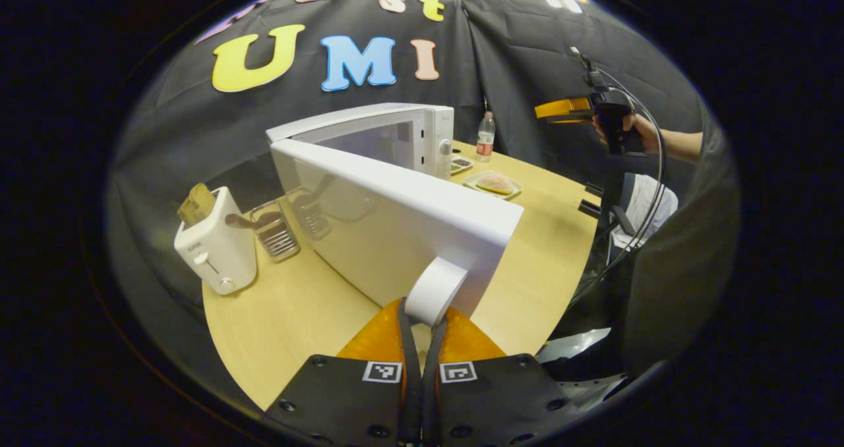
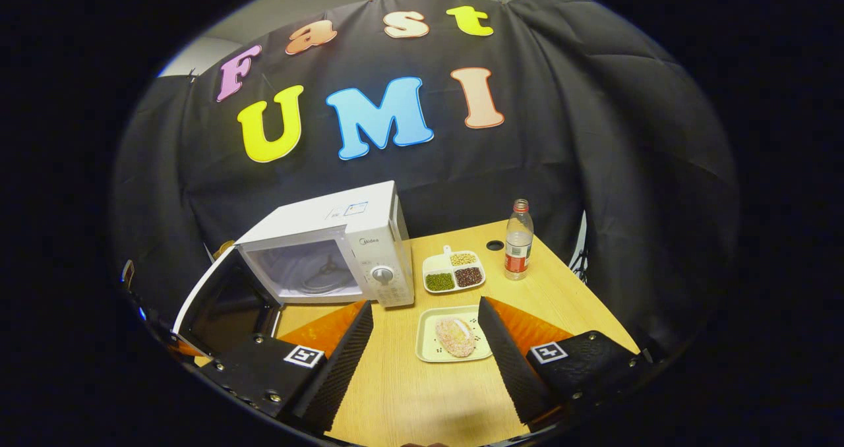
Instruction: Open the microwave oven with the left hand, put the food in, and close the microwave oven.
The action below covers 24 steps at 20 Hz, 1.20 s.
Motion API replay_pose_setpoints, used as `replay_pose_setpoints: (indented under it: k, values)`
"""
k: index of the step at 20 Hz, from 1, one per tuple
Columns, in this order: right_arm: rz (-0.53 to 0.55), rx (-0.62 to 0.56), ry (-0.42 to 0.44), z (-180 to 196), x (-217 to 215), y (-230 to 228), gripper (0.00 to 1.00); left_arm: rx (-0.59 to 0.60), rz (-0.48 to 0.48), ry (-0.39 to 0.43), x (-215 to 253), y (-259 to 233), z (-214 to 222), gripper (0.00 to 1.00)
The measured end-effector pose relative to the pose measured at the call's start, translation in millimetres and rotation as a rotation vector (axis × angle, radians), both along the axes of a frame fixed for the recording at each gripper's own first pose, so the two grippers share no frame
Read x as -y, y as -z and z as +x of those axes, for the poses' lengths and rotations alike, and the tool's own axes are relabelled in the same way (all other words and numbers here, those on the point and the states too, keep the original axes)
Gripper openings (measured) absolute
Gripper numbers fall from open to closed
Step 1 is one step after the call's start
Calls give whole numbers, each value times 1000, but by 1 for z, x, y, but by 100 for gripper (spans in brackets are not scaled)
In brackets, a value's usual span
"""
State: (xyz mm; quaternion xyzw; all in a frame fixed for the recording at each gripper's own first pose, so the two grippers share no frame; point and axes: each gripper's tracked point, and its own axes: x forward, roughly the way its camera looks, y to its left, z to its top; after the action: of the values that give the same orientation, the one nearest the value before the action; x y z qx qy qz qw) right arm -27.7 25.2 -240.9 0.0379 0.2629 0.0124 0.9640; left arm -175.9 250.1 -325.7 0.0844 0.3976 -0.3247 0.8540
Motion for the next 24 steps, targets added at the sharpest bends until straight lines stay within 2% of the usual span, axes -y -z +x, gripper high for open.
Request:
replay_pose_setpoints:
  k: [5, 8, 12, 13, 14, 15, 19, 22, 24]
  values:
    - [-26, -46, -42, 12, -9, 17, 98, 11, 33, -46, -22, -1, 1, 7]
    - [-102, -71, -53, 21, -8, 28, 98, 30, 60, -84, -28, -4, 2, 7]
    - [-116, -95, -121, 30, -19, 37, 98, 63, 99, -170, -45, -7, 2, 19]
    - [-123, -107, -127, 33, -17, 41, 98, 68, 83, -196, -47, -11, -1, 23]
    - [-144, -122, -126, 36, -12, 47, 98, 72, 55, -229, -48, -18, -2, 22]
    - [-167, -140, -125, 38, -6, 55, 98, 83, 44, -269, -55, -26, -4, 30]
    - [-191, -201, -162, 44, 5, 85, 98, 152, 59, -421, -76, -57, -21, 97]
    - [-206, -244, -188, 50, 17, 109, 98, 235, 127, -534, -80, -92, -29, 99]
    - [-209, -276, -201, 55, 22, 125, 98, 330, 140, -609, -68, -131, -27, 96]
